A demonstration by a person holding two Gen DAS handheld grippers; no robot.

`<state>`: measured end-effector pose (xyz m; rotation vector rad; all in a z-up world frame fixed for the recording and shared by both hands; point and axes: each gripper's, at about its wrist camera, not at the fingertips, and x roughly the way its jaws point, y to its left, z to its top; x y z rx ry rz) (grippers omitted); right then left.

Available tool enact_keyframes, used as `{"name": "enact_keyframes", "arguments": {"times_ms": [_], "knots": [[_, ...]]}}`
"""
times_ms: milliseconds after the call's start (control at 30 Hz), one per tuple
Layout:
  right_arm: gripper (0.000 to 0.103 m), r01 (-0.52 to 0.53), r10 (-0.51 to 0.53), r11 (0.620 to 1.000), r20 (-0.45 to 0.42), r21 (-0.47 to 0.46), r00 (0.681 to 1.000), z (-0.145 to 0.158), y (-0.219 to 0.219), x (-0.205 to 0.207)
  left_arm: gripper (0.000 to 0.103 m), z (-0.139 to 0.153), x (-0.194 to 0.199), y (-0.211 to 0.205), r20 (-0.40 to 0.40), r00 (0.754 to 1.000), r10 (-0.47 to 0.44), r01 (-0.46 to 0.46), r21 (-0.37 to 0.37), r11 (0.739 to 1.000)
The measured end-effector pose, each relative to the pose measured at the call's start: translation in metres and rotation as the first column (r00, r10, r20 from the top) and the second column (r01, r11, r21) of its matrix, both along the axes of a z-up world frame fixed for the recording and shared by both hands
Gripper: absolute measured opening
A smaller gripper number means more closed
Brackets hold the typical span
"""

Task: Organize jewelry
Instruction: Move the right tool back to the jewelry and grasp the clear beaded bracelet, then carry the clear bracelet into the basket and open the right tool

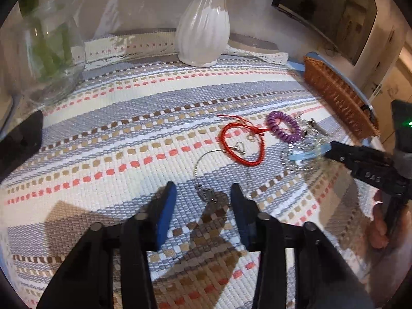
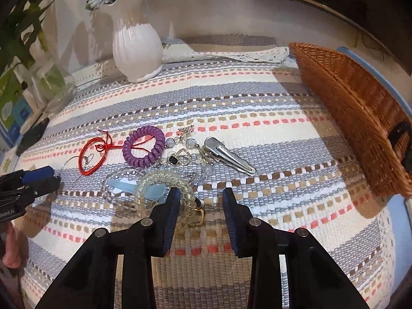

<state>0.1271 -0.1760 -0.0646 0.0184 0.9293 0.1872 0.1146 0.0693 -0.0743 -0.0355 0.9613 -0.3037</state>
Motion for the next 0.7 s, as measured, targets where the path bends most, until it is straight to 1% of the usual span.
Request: {"name": "enact_keyframes", "arguments": {"times_ms": [33,67,100,167,267,367,500,533,633,700], "knots": [[0.026,-0.006,0.006,1.000,0.003,-0.003,1.000,0.000,0.001,0.000,0.022,0.000,0.000,-0.002,0.008,1.000,0.008,-0.008,0.029,1.000],[0.021,-0.009,0.009,1.000,0.002,-0.005,1.000,0.000,0.002,0.001,0.008,-0.001,0.001,-0.003,0.008,1.000,0.010,-0.010,0.035,0.999],[0.012,-0.014,0.014,1.000,0.000,-0.012,1.000,0.000,0.004,0.001,0.009,-0.001,0.001,-0.003,0.006,1.000,0.008,-0.009,0.030,1.000],[0.011,-0.015,0.016,1.000,0.007,-0.024,1.000,0.001,0.005,0.000,0.009,0.001,-0.001,-0.001,0.002,1.000,-0.002,0.002,0.000,1.000],[0.010,-0.016,0.016,1.000,0.025,-0.008,1.000,0.007,0.002,-0.007,0.009,0.011,-0.007,0.004,0.026,1.000,-0.005,0.006,-0.042,0.999],[0.010,-0.009,0.007,0.999,0.047,0.031,0.999,0.018,-0.006,-0.018,0.009,0.030,-0.017,0.010,0.076,0.997,-0.012,0.018,-0.078,0.997],[0.010,0.003,-0.010,0.997,0.089,0.080,0.996,0.039,-0.018,-0.032,0.009,0.062,-0.030,0.010,0.139,0.990,-0.033,0.046,-0.090,0.995],[0.009,0.002,-0.012,0.995,0.101,0.101,0.995,0.046,-0.022,-0.036,0.009,0.070,-0.033,0.009,0.153,0.987,-0.040,0.055,-0.096,0.994],[0.009,-0.003,-0.016,0.989,0.127,0.151,0.992,0.060,-0.031,-0.045,0.009,0.092,-0.037,0.007,0.178,0.981,-0.072,0.097,-0.136,0.986],[0.009,-0.009,-0.017,0.984,0.148,0.177,0.989,0.068,-0.036,-0.051,0.009,0.105,-0.038,0.000,0.199,0.976,-0.090,0.118,-0.136,0.984]]}}
